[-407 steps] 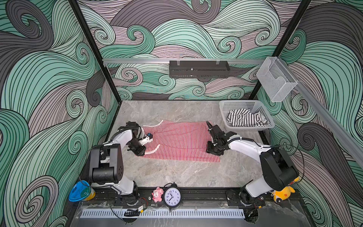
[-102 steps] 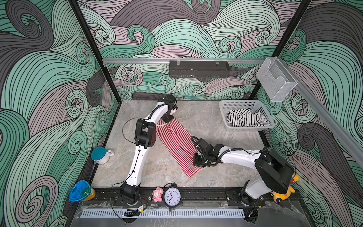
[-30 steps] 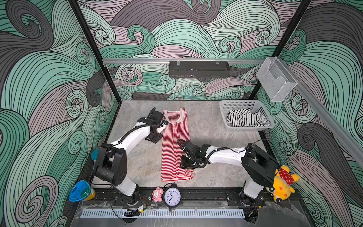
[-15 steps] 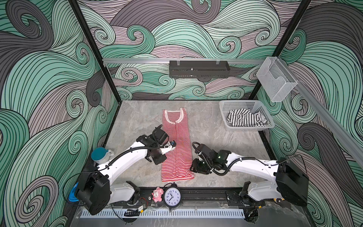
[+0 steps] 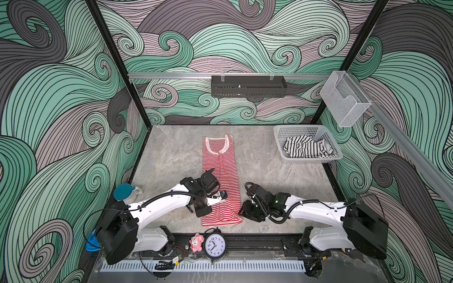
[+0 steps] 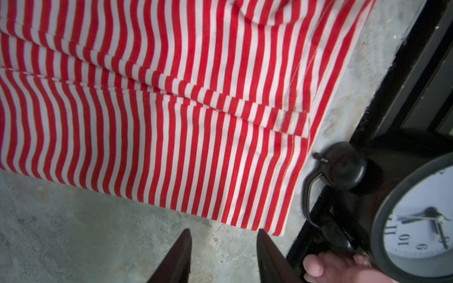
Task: Fold and stack the tank tops
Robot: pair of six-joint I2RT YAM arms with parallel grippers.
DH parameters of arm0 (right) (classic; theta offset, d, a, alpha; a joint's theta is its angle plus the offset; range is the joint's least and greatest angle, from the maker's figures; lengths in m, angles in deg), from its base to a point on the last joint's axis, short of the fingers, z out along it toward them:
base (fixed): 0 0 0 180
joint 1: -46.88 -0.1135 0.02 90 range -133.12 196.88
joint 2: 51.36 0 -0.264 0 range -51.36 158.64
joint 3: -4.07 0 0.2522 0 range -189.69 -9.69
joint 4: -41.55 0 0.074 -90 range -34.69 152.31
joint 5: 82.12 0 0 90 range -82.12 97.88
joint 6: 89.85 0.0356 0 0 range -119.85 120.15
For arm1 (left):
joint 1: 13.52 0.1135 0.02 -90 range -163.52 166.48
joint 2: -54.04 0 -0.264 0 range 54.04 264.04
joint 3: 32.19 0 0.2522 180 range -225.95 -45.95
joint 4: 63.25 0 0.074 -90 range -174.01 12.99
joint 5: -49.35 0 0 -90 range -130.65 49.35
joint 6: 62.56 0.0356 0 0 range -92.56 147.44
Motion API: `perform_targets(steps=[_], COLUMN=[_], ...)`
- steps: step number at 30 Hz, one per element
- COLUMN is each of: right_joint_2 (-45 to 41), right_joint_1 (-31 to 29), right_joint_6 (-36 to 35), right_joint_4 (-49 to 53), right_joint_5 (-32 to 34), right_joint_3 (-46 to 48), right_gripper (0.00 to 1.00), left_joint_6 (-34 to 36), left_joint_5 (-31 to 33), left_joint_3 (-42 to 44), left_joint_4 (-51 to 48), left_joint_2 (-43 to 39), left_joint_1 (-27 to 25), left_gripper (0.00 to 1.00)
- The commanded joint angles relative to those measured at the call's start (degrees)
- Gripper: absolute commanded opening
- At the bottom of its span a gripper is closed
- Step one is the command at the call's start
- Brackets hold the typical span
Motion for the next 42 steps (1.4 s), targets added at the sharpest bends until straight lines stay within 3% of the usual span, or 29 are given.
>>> perform_targets(steps=[1,6,15,28,30,36,38,42], right_joint_2=[2.61,5.59,6.30,12.65,12.90,12.21,12.50,12.25], right_joint_1=[0.20,-0.92,-1.56,-2.36,-2.34,-2.32,-2.38,-2.38], right_joint_6=[1.30,0.59,-2.71,-2.37,-2.42,-2.42,-2.54,-2.55], right_joint_4=[-1.59,-0.18,11.24,4.87,5.08,5.66,5.30,4.05], right_joint_5=[-1.56,-3.04,-2.69,-5.00,-4.87,-3.50,-3.26,-2.93], right_joint_3=[-1.39,-2.91,-3.05,-4.44,-4.41,-4.69,-5.15,-5.00], right_gripper=[0.51,0.51,0.49,0.43,0.37,0.07,0.01,0.00], left_joint_6=[0.59,0.91,3.15,2.94,2.94,3.03,3.03,3.11], left_joint_5=[0.21,-0.02,1.73,1.66,2.01,2.24,2.08,0.62], left_joint_3=[0.43,1.19,2.63,2.78,2.98,2.90,2.57,1.86], left_joint_4=[0.32,0.47,0.09,-0.47,-0.42,-0.29,-0.34,-0.92], left_joint_2=[0.81,1.23,2.38,2.26,1.99,1.65,1.83,2.22], left_joint_1=[-1.52,-2.30,-2.43,-2.74,-2.74,-2.74,-2.74,-2.96], left_gripper=[0.46,0.46,0.46,0.46,0.45,0.45,0.46,0.46])
